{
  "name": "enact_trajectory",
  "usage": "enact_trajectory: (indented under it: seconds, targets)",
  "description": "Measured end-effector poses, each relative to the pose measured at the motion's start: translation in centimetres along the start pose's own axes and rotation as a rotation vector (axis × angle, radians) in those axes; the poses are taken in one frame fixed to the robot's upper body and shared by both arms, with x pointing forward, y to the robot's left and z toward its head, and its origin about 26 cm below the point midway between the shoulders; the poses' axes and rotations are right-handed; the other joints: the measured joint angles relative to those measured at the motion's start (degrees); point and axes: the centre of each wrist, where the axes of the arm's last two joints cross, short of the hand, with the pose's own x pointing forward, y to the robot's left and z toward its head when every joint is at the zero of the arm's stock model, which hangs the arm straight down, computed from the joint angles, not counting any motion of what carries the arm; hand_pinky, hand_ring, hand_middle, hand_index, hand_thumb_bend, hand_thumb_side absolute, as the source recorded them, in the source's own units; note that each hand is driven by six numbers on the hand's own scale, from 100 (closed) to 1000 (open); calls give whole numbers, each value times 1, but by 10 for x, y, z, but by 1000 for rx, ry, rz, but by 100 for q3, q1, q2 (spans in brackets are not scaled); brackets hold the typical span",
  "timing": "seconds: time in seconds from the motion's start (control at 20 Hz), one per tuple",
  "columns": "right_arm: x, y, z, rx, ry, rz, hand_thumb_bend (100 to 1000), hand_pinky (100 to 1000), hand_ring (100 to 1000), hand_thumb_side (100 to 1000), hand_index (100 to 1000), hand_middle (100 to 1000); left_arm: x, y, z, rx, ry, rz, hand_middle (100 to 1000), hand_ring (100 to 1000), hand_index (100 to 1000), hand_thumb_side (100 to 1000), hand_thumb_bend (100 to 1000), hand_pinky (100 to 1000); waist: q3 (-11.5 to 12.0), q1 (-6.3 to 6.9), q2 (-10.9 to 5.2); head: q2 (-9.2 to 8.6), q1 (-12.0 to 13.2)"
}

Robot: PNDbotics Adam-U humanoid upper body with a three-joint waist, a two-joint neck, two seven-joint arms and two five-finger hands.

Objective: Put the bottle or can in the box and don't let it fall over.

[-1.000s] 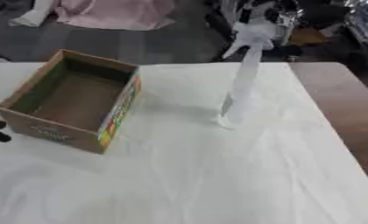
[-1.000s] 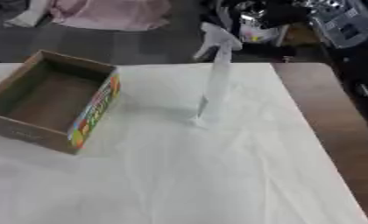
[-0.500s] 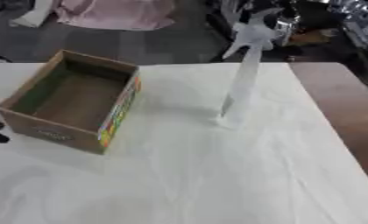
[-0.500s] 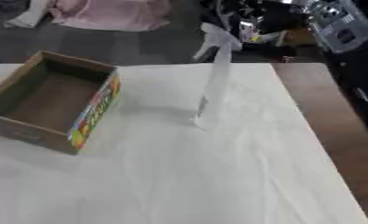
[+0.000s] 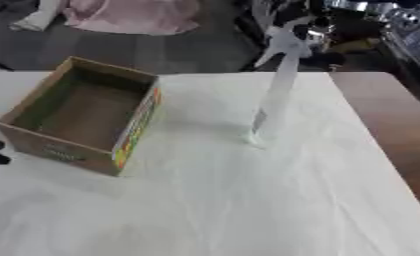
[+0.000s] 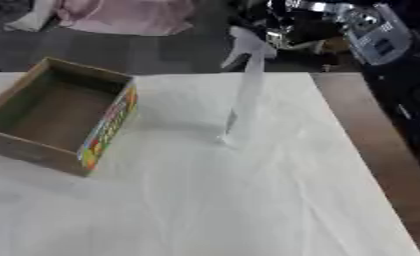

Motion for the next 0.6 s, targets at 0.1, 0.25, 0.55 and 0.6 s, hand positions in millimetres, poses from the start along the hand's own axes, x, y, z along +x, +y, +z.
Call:
enact_trajectory:
  seconds: [0.1, 0.25, 0.55, 0.6]
  targets:
    - [0, 0, 0, 0, 0, 0, 163, 806, 1000, 591, 925, 852, 0, 0, 0, 0, 0, 0, 650, 666, 894, 784, 126, 602, -11, 0, 2, 2, -1]
    - [0, 0, 0, 2, 1, 0, 176, 801, 1000, 586, 916, 847, 0, 0, 0, -1, 1, 0, 650, 665, 894, 785, 127, 601, -16, -1, 9, 6, -3]
    - [0, 1, -1, 12, 8, 9, 206, 791, 1000, 575, 903, 835, 0, 0, -1, -5, 2, -2, 650, 665, 894, 785, 128, 601, -19, -38, 42, 7, -5]
    - [0, 1, -2, 12, 8, 10, 209, 789, 1000, 573, 902, 833, 0, 0, -1, -6, 2, -3, 650, 666, 894, 785, 128, 601, -20, -39, 43, 8, -4]
